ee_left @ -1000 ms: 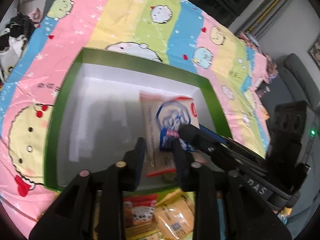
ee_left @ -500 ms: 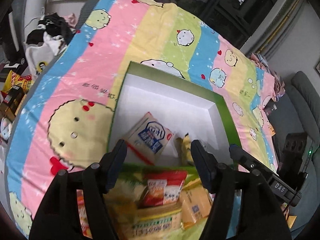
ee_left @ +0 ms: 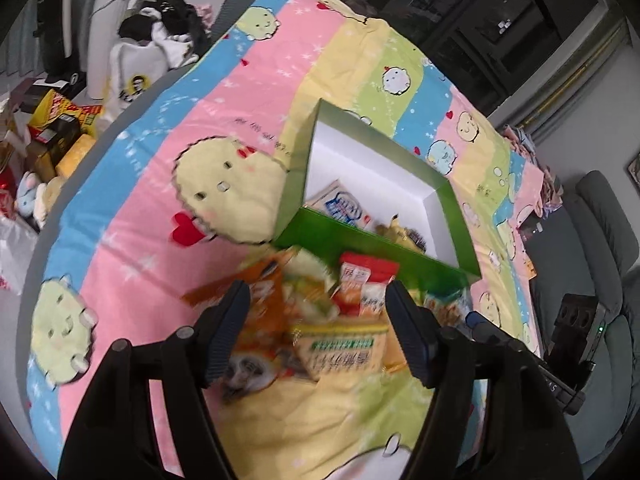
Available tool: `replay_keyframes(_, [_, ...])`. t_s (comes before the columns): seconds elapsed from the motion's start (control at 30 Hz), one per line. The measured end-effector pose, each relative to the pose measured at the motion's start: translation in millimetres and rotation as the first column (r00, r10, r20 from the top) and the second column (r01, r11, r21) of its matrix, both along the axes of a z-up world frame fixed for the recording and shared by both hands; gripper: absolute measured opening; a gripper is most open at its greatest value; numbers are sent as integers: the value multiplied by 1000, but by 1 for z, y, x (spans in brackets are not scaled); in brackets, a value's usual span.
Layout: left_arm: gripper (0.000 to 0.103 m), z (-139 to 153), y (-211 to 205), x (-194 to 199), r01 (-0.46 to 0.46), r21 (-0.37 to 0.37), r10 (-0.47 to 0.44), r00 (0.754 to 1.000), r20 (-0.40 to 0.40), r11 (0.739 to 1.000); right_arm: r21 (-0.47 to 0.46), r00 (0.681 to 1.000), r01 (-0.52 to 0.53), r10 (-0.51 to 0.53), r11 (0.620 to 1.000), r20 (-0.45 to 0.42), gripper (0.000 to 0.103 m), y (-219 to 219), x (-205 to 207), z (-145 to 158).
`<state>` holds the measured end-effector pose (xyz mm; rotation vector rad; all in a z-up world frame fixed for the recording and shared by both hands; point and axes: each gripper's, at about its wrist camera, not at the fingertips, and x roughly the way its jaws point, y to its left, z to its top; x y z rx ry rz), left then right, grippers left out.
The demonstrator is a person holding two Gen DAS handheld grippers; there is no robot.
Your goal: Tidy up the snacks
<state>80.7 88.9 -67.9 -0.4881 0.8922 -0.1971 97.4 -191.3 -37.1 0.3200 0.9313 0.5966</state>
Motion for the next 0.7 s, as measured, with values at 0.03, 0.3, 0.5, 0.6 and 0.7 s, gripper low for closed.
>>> replay_keyframes(0.03, [70,0,2,-6,-4,-1,4,1000,-1,1000,-2,1000,-2,2,1000,-6,53,1,-4,-1])
replay_keyframes(0.3, [70,-7,10,-38,-8,-51,8,1000,-10,999,0,999,-30,30,1000,-22,53,8,-28,-1])
replay_keyframes(0.5, [70,-14,-1,-52,49,-54,-50,998,-33,997,-24,1000,-13,12,1000,-16,53,5,-36,7])
replay_keyframes(0.6, [70,-16,-7,-56,89,-23,-90,995,-37,996,-36,1000,5,-5,999,9,53,1,-39,16])
replay_keyframes(0.7, [70,-17,-12,-60,121,-28,-121,993,-15,992,-22,1000,22,-22,1000,17,53,-2,-38,20])
